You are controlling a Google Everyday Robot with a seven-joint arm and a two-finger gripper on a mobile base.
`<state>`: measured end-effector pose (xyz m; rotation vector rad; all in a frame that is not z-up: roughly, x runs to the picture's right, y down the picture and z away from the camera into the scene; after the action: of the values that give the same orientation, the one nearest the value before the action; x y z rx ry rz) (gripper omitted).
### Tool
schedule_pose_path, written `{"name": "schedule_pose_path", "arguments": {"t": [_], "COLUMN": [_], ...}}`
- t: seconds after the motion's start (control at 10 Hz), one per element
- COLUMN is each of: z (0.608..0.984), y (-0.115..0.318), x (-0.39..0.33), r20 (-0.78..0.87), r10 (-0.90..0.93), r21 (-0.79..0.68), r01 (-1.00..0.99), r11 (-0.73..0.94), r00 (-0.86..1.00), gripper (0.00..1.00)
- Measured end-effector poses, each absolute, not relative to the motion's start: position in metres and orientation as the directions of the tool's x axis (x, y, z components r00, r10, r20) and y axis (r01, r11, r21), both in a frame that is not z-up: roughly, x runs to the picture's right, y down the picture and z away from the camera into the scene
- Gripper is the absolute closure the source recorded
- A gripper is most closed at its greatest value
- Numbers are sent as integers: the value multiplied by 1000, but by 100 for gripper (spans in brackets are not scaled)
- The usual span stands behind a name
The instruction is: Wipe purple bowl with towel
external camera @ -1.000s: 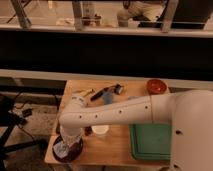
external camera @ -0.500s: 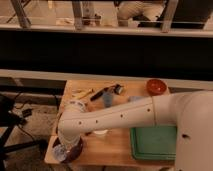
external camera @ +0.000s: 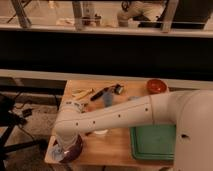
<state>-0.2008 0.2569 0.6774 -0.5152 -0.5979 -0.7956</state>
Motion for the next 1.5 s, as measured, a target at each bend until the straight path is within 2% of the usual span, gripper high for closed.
{"name": "schedule_pose_path", "arguments": {"t": [0.1, 0.6, 0.8, 1.5], "z": [677, 677, 677, 677], "y": [257, 257, 257, 257], "x": [-201, -202, -202, -202], "r20": [665, 666, 666, 666], "r10": [-501, -501, -501, -502], "r21": [-200, -199, -199, -199], "r01": [778, 779, 779, 780], "r11": [596, 595, 594, 594], "r00": [554, 553, 553, 552], "gripper": [86, 36, 21, 20]}}
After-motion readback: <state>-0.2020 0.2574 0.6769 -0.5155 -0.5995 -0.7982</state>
